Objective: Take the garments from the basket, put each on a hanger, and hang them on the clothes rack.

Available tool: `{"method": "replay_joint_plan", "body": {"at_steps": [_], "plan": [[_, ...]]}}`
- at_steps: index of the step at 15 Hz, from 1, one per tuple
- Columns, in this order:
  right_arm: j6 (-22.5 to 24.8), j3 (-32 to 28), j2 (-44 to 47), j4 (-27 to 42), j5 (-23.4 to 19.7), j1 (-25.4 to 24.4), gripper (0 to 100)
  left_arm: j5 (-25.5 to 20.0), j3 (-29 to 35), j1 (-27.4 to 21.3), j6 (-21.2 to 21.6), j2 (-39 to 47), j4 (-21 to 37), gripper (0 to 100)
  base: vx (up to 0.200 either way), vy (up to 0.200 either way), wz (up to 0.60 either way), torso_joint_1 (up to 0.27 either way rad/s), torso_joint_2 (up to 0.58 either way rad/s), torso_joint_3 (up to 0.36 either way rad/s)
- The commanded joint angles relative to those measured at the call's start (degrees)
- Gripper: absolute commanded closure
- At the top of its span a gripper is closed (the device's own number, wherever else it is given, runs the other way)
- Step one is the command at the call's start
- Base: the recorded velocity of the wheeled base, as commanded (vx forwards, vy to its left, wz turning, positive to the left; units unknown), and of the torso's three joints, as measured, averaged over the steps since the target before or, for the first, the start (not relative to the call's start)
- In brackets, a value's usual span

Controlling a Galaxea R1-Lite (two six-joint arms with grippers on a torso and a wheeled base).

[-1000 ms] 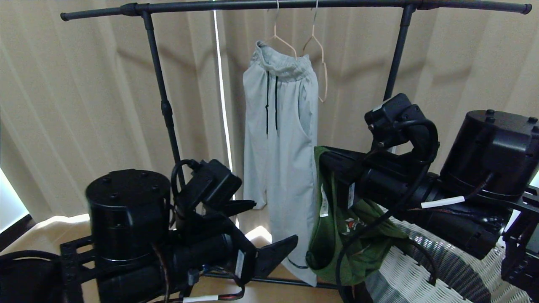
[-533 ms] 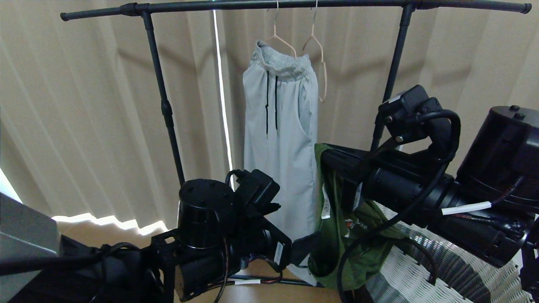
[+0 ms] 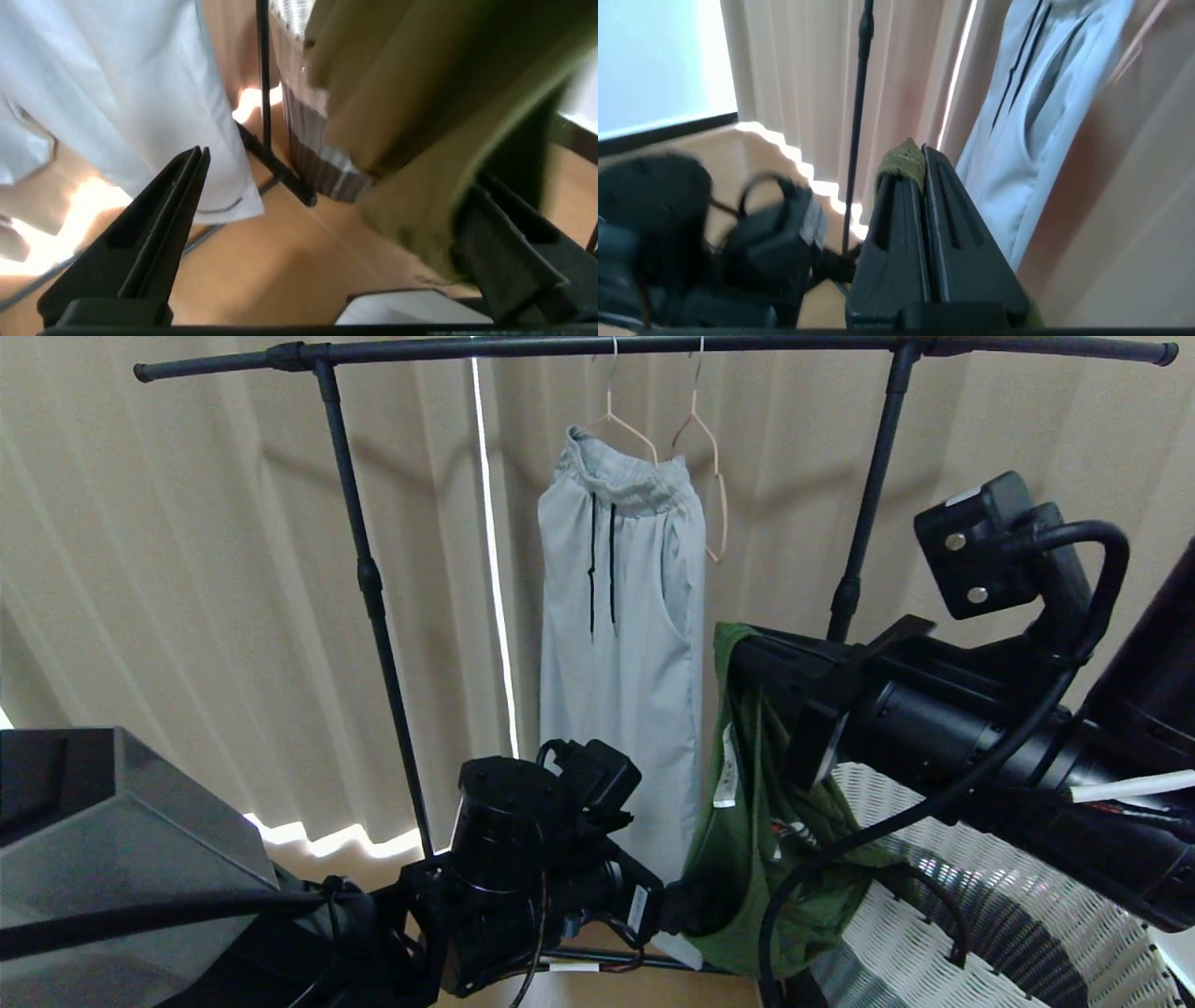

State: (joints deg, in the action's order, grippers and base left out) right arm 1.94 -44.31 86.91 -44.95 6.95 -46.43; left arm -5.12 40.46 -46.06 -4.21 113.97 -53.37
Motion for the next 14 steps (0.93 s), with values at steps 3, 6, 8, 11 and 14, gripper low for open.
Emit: {"method": "replay_joint_plan", "body": {"at_steps": [3,6,8,11,14], "plan": [[-0.09,-0.07,-2.62,0.03,-0.01,0.03,100,0.02,-1.96,0.0,0.16,0.2,-0.24,100,0.0,0.0,0.0,0.0,0.0,0.0],[-0.18,-0.25,-2.8,0.39,-0.01,0.47,100,2.31,-6.62,-0.17,1.39,-2.26,-2.62,100,0.0,0.0,0.0,0.0,0.0,0.0],[-0.27,-0.16,-2.71,0.47,-0.01,1.79,100,3.54,-12.86,-0.26,6.23,-5.42,-9.21,100,0.0,0.0,0.0,0.0,0.0,0.0],[-0.53,-0.51,-2.62,0.56,-0.09,5.39,100,3.71,-12.69,5.98,10.27,-17.03,-2.35,100,0.0,0.0,0.0,0.0,0.0,0.0],[-0.44,-3.68,-2.71,0.91,-1.15,9.61,100,3.63,0.5,10.81,10.27,-30.03,21.11,100,0.0,0.0,0.0,0.0,0.0,0.0]]}}
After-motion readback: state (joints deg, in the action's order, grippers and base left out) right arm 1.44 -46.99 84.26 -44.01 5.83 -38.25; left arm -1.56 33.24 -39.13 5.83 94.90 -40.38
